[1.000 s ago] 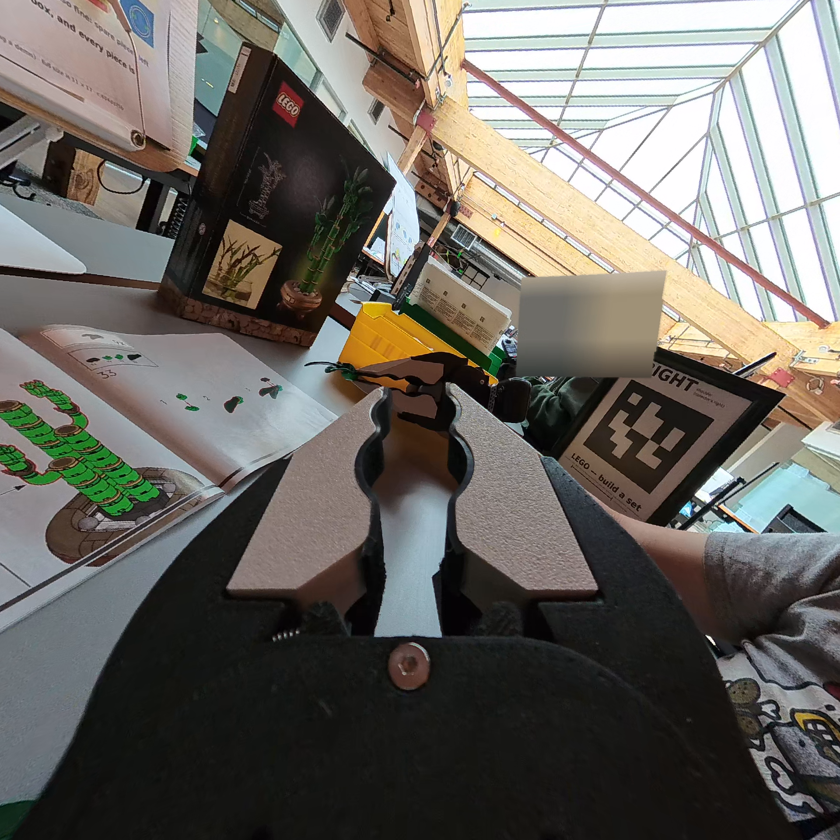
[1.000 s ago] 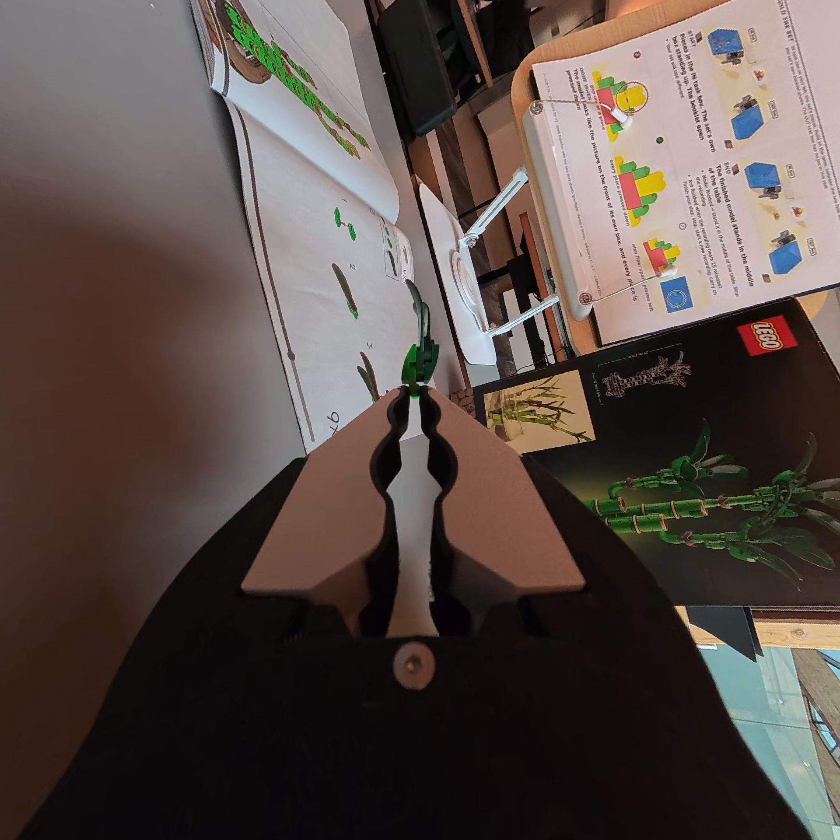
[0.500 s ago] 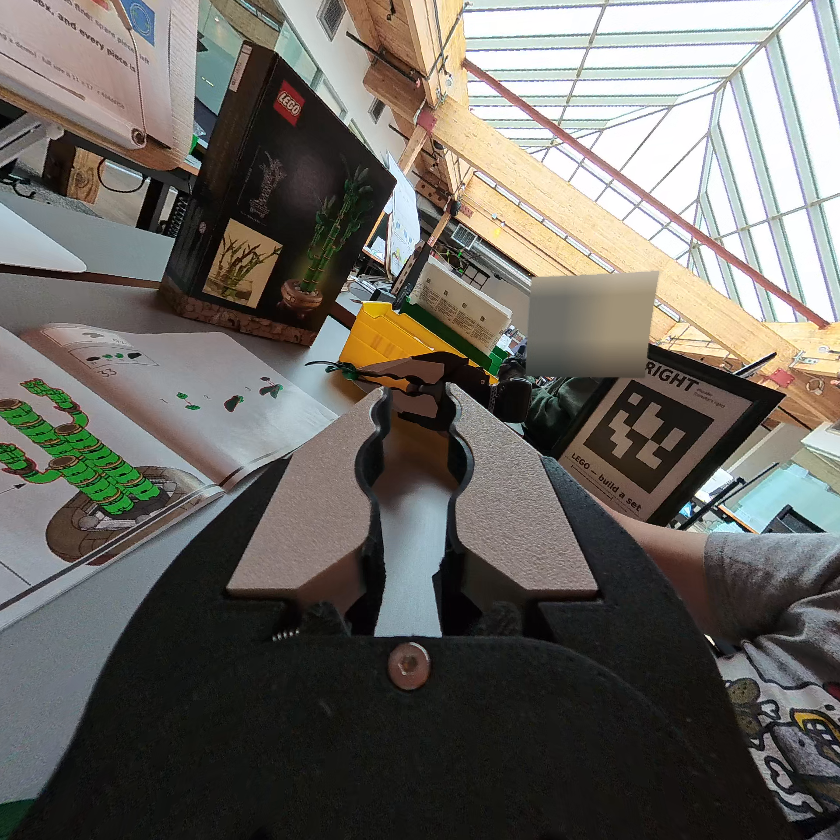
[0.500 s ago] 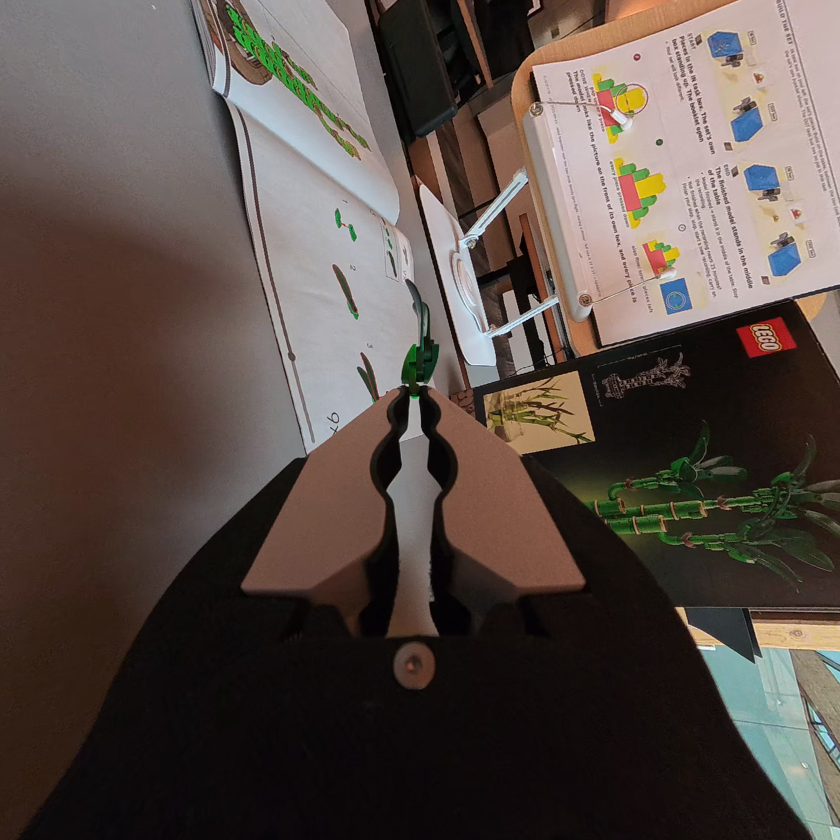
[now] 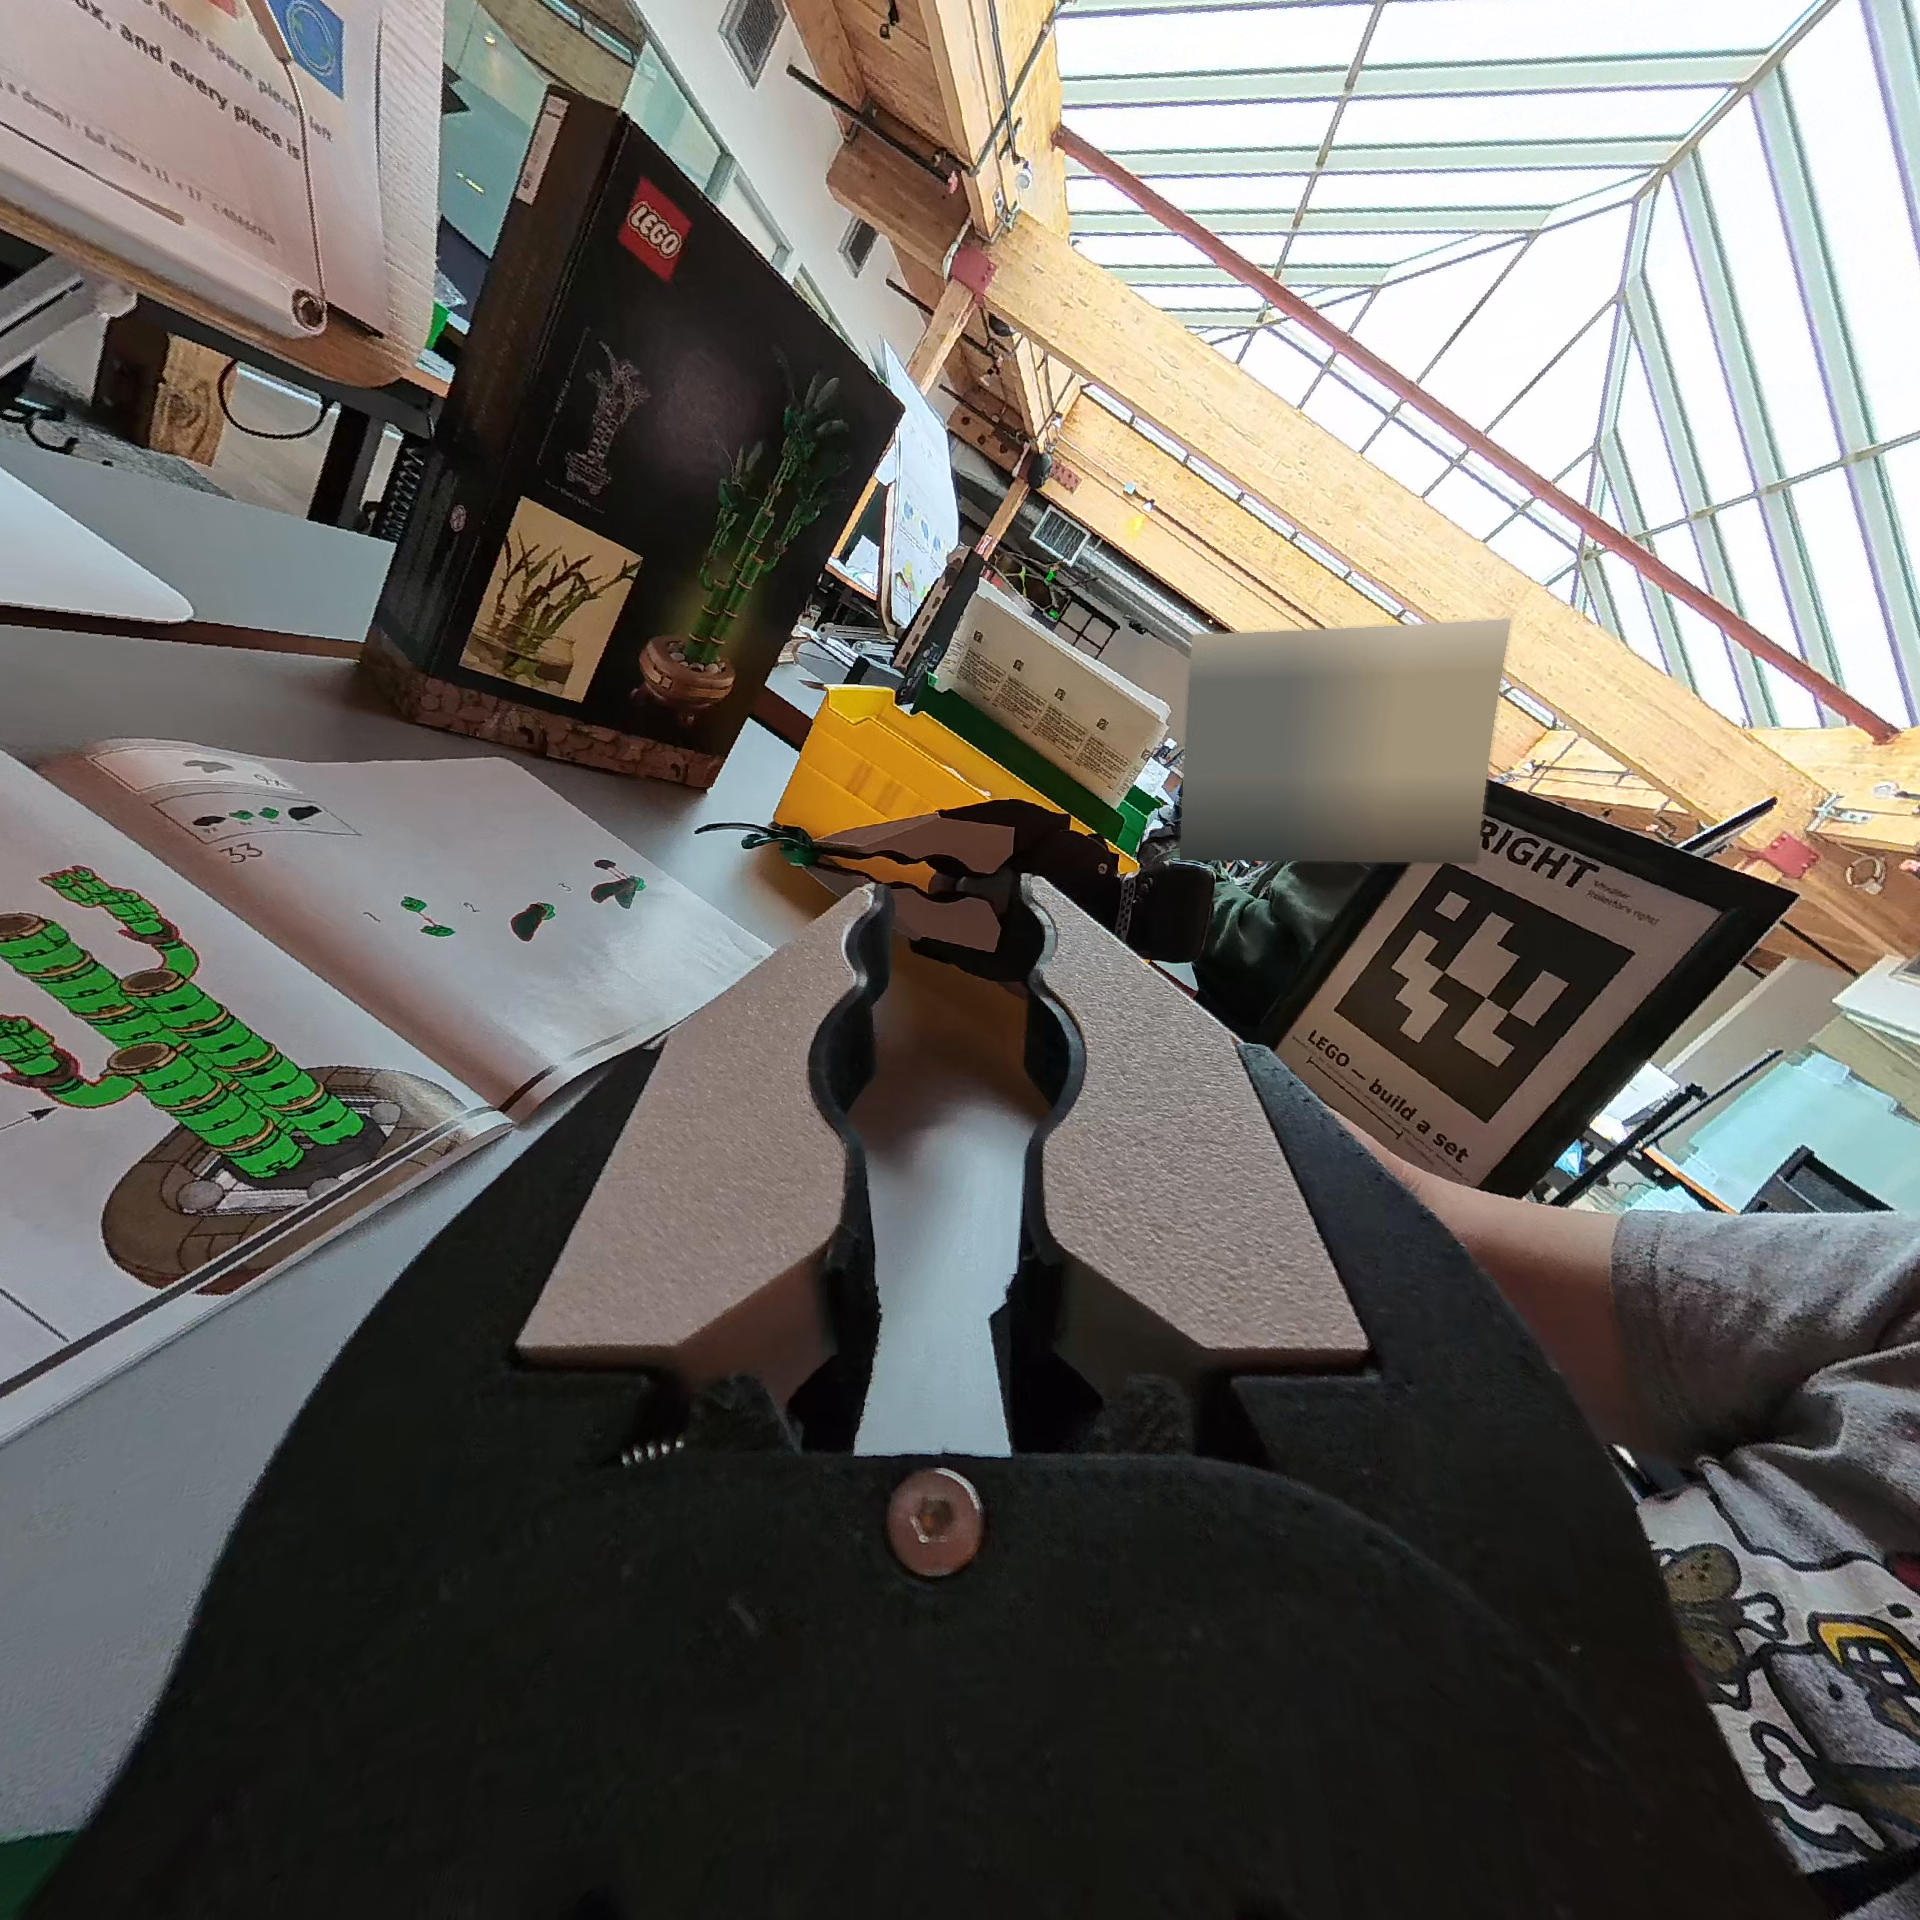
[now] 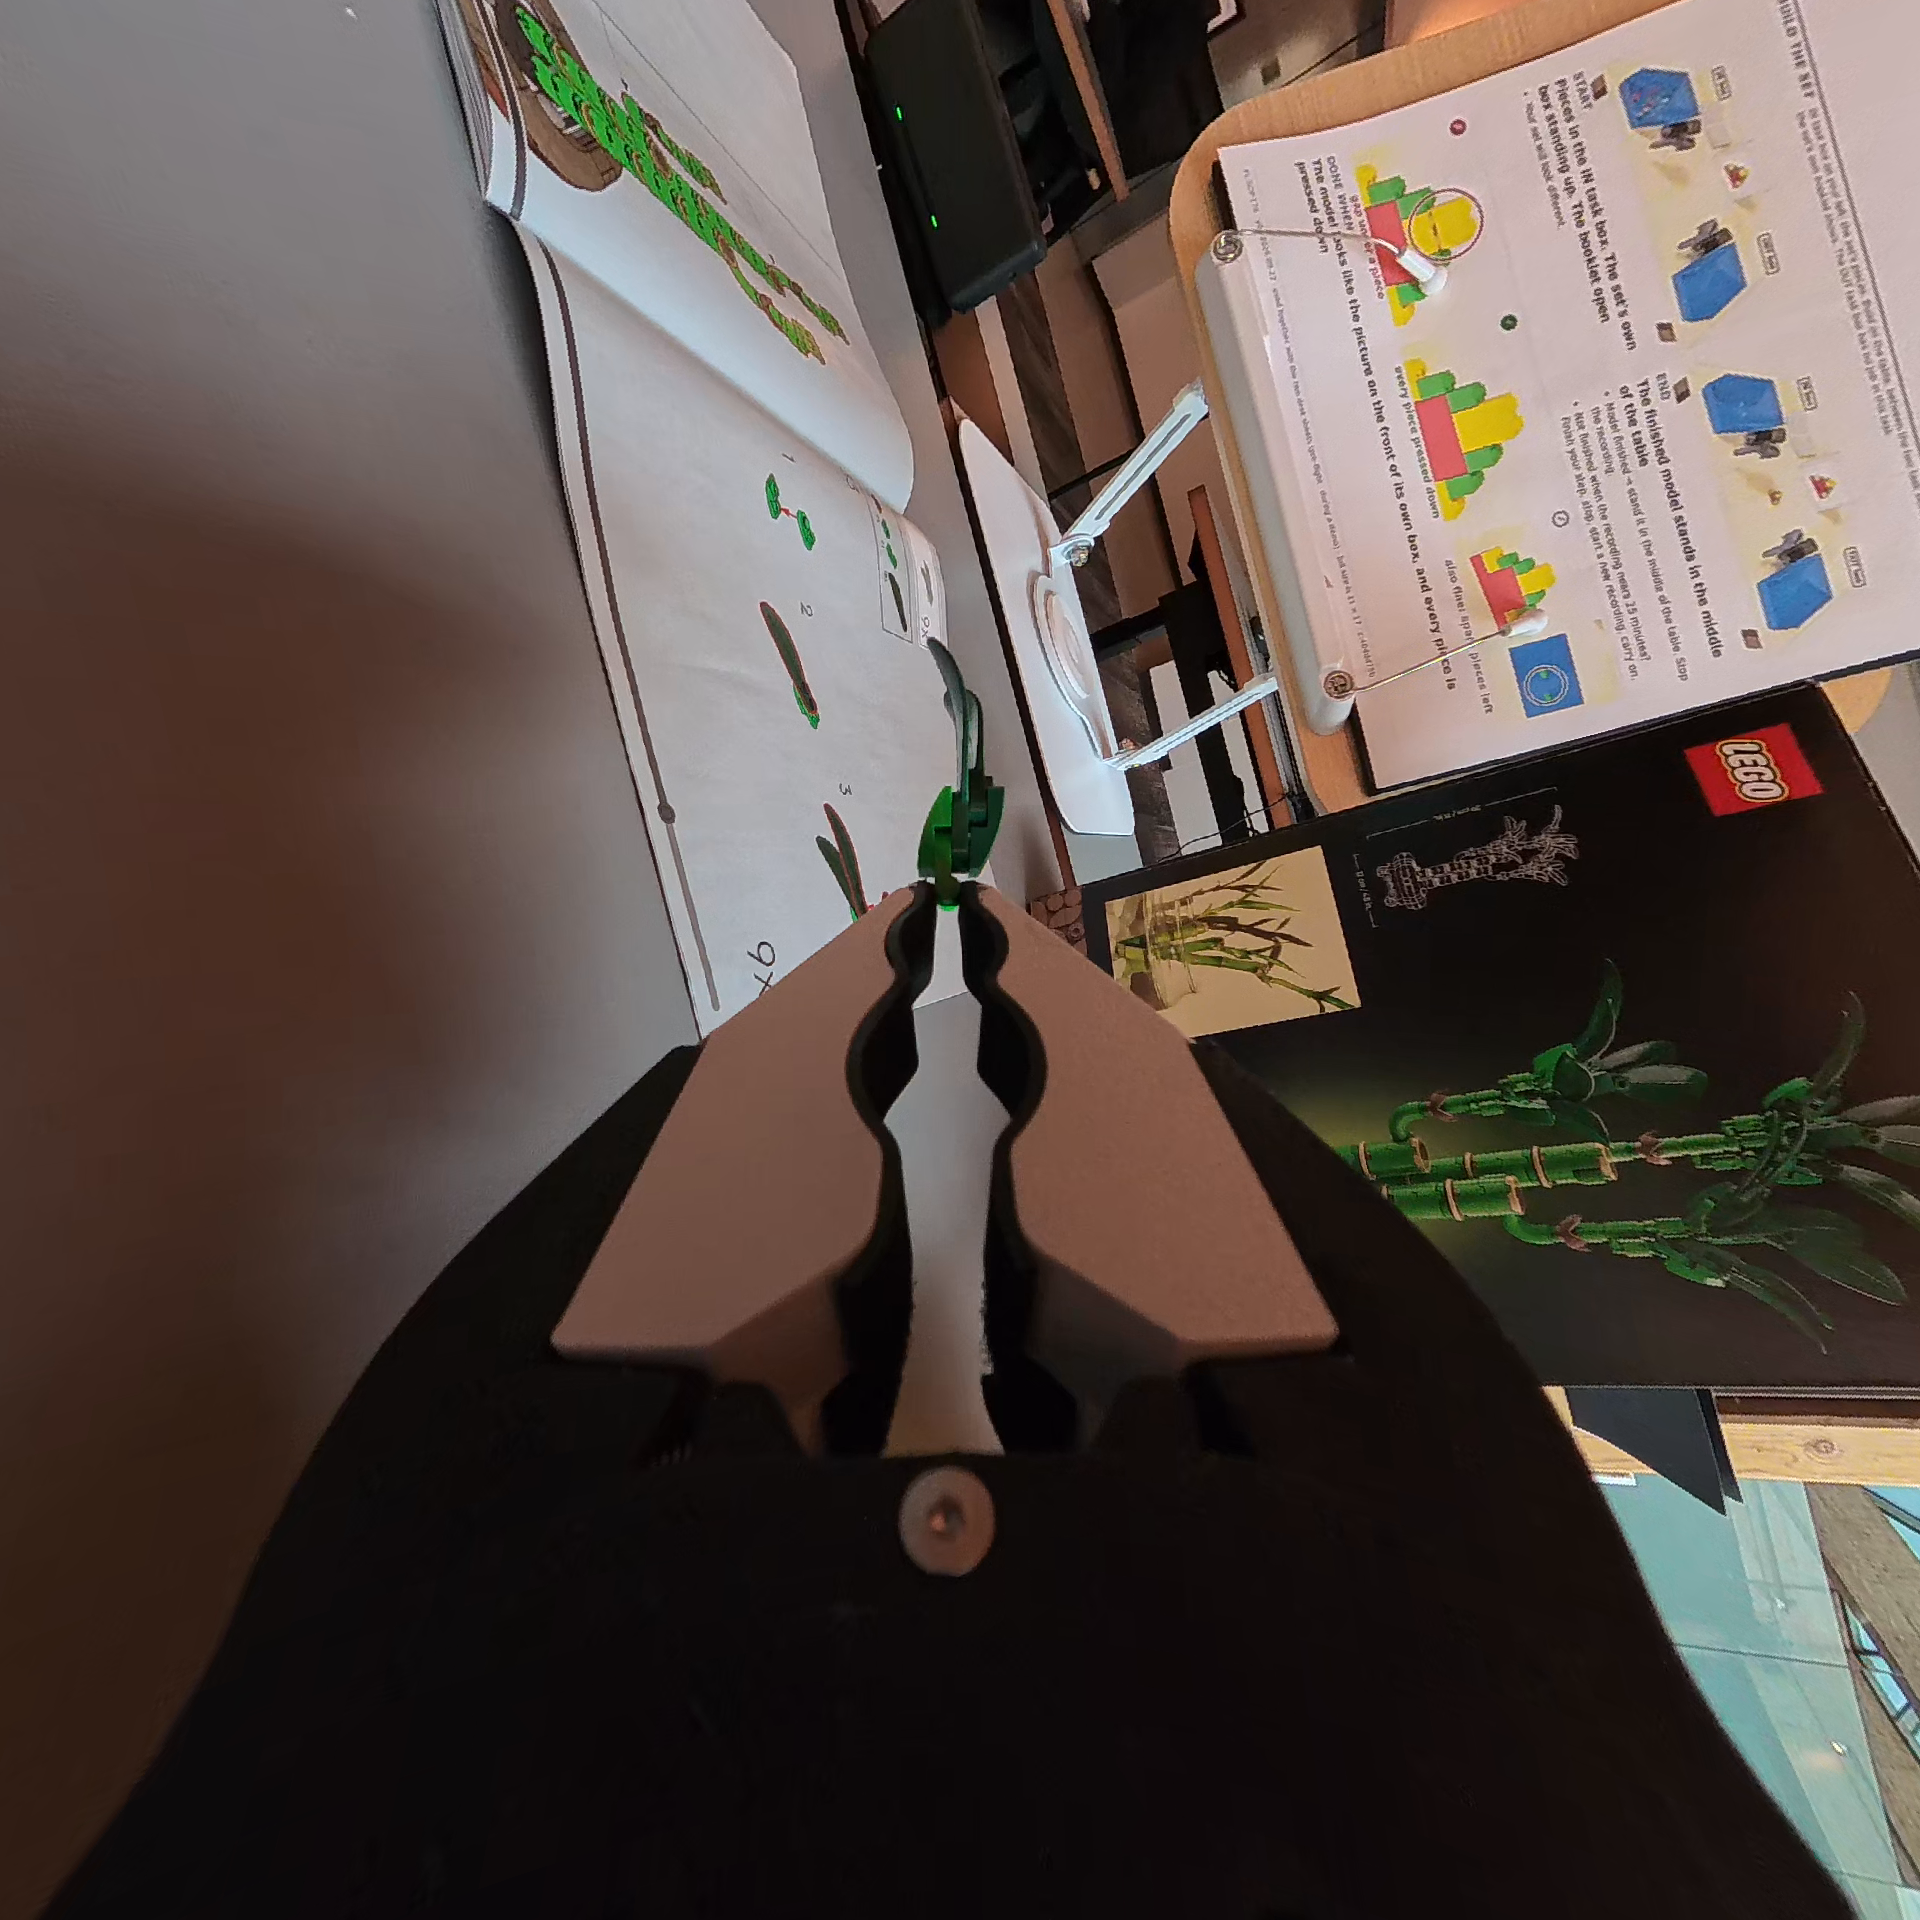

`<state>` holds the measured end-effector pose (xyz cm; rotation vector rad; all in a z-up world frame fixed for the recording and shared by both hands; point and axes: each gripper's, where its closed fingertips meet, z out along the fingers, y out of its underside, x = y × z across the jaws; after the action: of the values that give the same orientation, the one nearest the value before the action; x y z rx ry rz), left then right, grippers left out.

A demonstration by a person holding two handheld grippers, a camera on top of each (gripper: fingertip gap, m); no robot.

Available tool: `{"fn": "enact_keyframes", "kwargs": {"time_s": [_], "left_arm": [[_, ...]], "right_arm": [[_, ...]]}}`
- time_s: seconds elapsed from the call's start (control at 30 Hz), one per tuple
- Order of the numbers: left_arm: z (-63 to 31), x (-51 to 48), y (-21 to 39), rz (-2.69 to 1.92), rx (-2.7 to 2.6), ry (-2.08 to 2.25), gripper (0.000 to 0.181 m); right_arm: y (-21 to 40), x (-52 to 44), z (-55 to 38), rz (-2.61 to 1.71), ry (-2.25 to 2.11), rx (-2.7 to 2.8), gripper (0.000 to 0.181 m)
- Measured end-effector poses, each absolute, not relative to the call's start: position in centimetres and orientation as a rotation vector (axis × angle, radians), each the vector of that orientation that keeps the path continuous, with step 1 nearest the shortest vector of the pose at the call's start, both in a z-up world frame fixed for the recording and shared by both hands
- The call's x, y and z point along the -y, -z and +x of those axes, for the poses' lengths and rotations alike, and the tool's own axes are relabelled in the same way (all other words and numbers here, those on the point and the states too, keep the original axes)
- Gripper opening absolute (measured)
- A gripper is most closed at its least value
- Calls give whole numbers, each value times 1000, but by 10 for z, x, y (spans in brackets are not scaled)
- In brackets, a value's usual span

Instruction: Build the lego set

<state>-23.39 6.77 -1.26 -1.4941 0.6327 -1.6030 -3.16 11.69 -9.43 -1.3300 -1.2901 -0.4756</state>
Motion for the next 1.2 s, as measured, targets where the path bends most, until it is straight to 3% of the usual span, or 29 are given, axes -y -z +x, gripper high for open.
{"fn": "enact_keyframes", "kwargs": {"time_s": [0.13, 0.33, 0.53, 0.87, 1.03, 1.2], "left_arm": [[-234, -68, 13, -1496, -634, 1600, 21], [-259, -82, -12, -1453, -654, 1484, 24], [-354, -85, -93, -1326, -540, 1349, 25], [-405, 3, 30, -1749, -690, 975, 26], [-404, 19, 42, -1761, -632, 1163, 31], [-392, 39, 25, -1617, -818, 1135, 43]], "right_arm": [[92, -116, -33, -1328, 484, 1291, 3], [3, -85, -123, -1129, 364, 1204, 3], [40, -29, -253, -1008, 141, 1465, 2], [76, 24, -337, -1107, -377, 1606, 2], [78, 44, -352, -1122, -610, 1625, 2], [76, 45, -359, -1104, -567, 1643, 2]]}}
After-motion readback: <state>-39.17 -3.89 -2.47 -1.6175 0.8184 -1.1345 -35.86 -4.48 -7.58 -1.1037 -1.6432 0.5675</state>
